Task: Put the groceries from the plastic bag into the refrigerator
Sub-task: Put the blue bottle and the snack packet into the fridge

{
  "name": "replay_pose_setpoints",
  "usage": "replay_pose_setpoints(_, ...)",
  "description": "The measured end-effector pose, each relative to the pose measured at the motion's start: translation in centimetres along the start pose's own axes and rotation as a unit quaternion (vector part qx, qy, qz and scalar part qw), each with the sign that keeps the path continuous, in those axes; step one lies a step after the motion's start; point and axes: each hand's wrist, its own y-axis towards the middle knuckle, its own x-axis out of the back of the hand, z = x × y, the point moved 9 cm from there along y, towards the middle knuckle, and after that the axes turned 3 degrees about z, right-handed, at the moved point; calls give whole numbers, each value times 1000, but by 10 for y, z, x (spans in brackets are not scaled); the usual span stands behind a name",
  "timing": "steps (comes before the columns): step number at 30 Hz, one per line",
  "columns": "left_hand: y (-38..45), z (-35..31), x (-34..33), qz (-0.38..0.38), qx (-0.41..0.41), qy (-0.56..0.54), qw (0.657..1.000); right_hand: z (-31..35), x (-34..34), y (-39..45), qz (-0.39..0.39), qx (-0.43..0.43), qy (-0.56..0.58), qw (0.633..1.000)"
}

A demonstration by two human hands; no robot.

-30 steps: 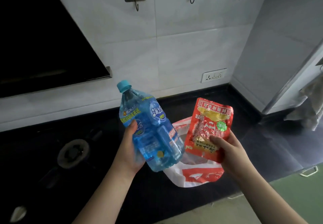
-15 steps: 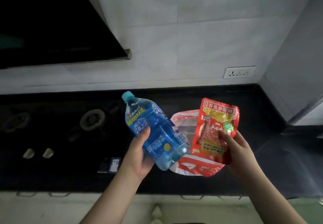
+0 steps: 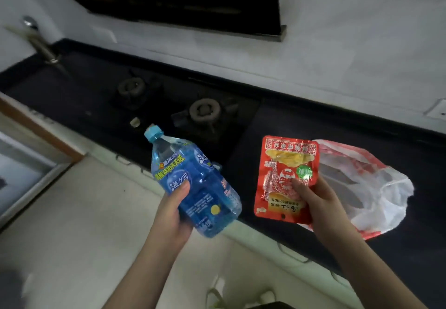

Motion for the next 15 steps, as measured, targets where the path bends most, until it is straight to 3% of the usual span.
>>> replay_pose_setpoints(6,-55,-68,83,-66,-126,94,985,-8,-95,5,105,4,-118,987)
replay_pose_setpoints(15,-177,-131,204,-182,-224,96,953,-42,-269,-42,257,0,-181,949)
